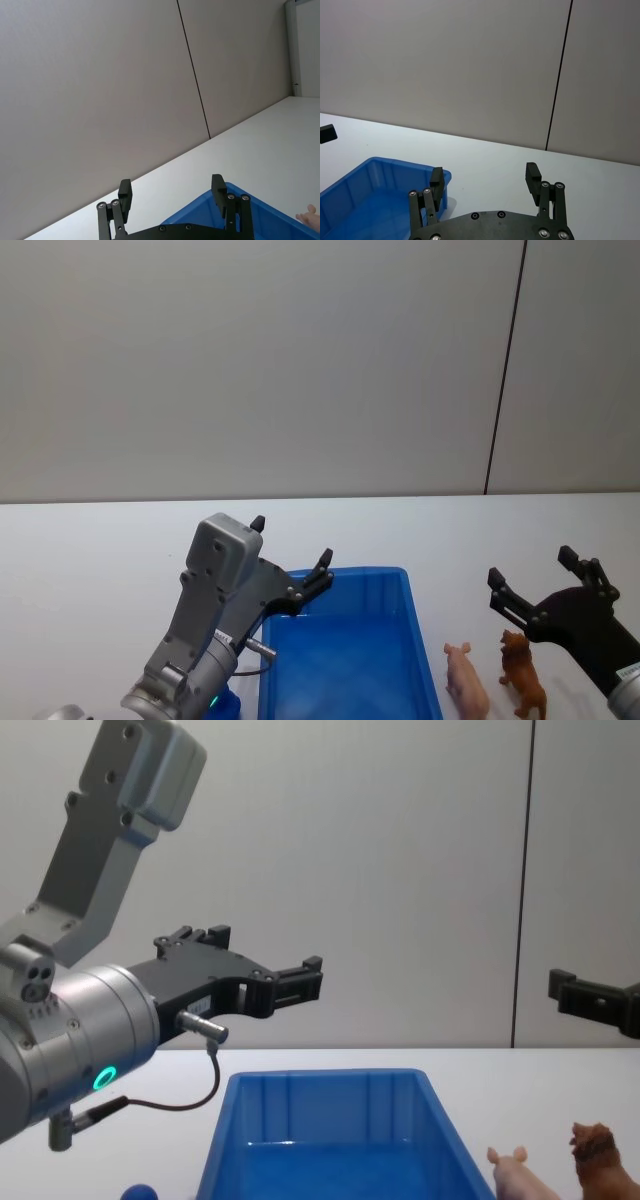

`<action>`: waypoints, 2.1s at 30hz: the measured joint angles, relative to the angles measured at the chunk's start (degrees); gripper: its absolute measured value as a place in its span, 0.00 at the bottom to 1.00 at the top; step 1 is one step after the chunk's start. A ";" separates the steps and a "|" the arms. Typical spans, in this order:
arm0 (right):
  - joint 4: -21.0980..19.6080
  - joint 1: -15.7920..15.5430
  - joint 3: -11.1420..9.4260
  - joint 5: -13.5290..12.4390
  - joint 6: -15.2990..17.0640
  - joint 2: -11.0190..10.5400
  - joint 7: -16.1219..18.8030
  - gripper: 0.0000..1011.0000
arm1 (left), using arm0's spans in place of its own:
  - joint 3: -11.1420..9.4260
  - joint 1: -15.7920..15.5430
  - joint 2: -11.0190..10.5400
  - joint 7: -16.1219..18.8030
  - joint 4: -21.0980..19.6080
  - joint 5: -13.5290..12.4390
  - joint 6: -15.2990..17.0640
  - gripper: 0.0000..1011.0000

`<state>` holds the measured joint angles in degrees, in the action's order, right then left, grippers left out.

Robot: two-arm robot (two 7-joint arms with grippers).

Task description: Pick up the two dolls from the table and place them into the box.

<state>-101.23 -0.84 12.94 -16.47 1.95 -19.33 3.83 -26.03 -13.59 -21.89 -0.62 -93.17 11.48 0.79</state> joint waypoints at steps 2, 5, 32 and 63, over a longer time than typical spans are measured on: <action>0.00 0.00 0.00 0.00 0.00 0.00 0.00 0.99 | 0.00 0.00 0.00 0.00 0.00 0.00 0.00 0.99; 0.00 0.00 0.00 0.00 0.00 0.00 0.00 0.99 | 0.00 0.00 0.00 0.00 0.00 0.00 0.00 0.99; 0.00 0.00 0.00 0.00 0.00 0.00 0.00 0.99 | 0.00 0.00 0.00 0.00 0.00 0.00 0.00 0.99; -0.52 -3.33 -0.58 1.62 9.28 -1.41 -3.87 0.99 | 0.00 0.00 0.00 0.00 0.00 0.00 0.00 0.99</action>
<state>-101.74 -4.17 12.36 -14.85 11.23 -20.75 -0.04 -26.02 -13.59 -21.90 -0.62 -93.18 11.48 0.79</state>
